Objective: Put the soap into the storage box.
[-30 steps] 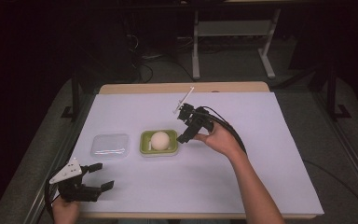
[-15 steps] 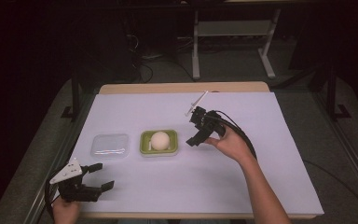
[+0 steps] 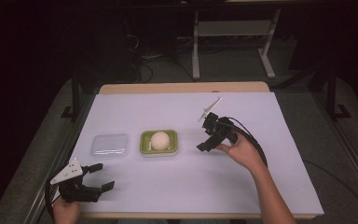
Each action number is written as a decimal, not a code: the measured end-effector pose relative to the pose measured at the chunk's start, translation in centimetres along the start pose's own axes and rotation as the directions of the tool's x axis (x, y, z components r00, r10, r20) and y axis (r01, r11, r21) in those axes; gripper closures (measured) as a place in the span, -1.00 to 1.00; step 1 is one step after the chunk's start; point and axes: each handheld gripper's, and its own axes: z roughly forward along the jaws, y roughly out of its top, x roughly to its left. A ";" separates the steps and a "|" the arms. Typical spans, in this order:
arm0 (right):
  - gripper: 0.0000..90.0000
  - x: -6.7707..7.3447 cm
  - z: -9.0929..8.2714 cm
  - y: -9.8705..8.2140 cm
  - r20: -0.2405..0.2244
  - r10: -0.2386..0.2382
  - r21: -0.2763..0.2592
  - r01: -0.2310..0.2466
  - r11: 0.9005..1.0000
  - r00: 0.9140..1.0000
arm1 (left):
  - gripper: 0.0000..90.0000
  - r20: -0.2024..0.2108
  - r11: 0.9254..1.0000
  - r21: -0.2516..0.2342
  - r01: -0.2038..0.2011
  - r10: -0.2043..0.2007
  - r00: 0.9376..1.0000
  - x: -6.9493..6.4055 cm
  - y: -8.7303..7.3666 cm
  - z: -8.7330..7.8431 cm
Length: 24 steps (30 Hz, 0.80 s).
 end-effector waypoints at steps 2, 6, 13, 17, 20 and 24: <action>-0.42 -0.1 -0.1 -0.5 0.000 0.003 -0.006 -0.003 1.000 1.000 | -0.71 -0.002 1.000 -0.001 0.002 -0.002 1.000 0.0 0.0 0.0; -0.42 -0.1 -0.3 -1.3 0.006 0.011 -0.001 -0.011 1.000 1.000 | -0.72 -0.004 1.000 0.001 0.002 -0.002 1.000 0.0 0.0 0.0; -0.41 0.1 -0.8 -3.0 0.013 0.027 -0.017 -0.026 1.000 1.000 | -0.72 0.000 1.000 0.001 -0.012 0.012 1.000 -0.1 0.0 -0.1; -0.42 0.2 -1.0 -4.3 0.019 0.035 -0.024 -0.034 0.999 0.999 | -0.71 -0.002 1.000 -0.001 -0.008 0.008 1.000 -0.1 0.0 0.0; -0.42 0.1 -1.2 -5.2 0.023 0.047 -0.033 -0.046 0.998 0.999 | -0.72 -0.003 1.000 0.003 -0.008 0.008 1.000 -0.1 0.0 0.0; -0.42 0.1 -1.4 -6.4 0.021 0.073 -0.035 -0.072 0.997 0.997 | -0.72 -0.004 1.000 0.004 -0.009 0.009 1.000 -0.1 0.0 0.0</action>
